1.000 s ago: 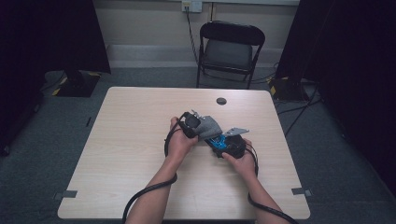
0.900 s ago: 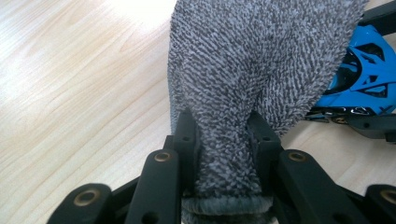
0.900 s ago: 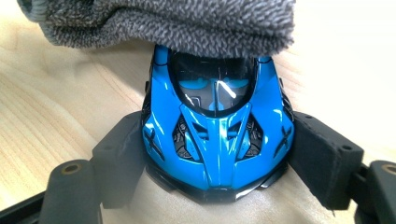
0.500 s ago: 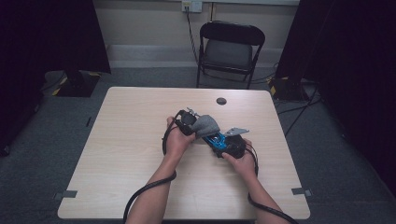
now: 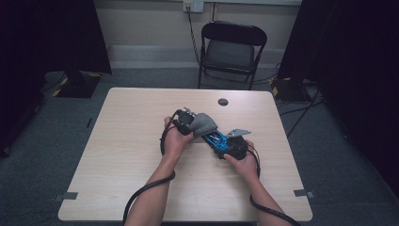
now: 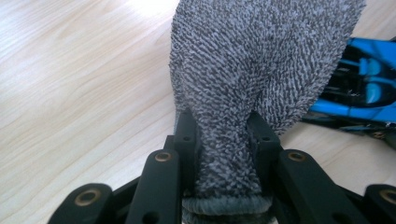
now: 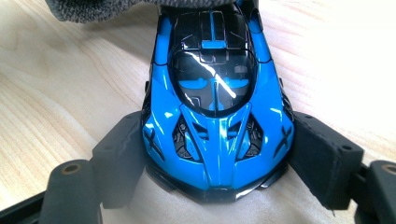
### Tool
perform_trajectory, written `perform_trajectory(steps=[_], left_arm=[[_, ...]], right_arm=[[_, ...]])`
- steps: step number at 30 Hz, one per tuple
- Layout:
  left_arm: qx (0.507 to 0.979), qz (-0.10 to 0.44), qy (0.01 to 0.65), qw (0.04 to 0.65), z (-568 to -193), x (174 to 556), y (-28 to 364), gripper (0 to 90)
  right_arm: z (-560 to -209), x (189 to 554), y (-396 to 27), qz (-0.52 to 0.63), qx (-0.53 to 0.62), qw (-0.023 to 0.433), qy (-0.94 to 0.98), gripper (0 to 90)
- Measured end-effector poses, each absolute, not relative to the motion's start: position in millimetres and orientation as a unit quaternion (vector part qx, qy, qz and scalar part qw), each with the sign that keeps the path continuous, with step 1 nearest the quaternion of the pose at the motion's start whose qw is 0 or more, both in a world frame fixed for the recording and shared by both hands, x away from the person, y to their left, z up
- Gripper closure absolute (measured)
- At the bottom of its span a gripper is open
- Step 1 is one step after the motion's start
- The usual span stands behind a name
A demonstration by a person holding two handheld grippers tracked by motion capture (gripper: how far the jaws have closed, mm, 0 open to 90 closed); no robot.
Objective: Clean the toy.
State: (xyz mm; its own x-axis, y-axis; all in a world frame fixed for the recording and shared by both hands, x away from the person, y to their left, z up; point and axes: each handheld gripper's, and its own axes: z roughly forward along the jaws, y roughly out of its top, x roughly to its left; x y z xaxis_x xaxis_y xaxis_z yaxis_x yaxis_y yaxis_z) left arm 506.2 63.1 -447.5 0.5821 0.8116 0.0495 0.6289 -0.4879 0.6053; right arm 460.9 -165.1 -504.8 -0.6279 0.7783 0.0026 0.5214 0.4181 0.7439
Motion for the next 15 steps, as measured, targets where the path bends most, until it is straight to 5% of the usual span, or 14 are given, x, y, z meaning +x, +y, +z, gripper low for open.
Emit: perform_trajectory(steps=[15], left_arm=[[0.843,0.167,0.437,0.265,-452.7,510.8,72.8,70.5]], right_arm=[[-504.8,460.9,-165.1,0.368,0.394,0.175,0.824,23.8]])
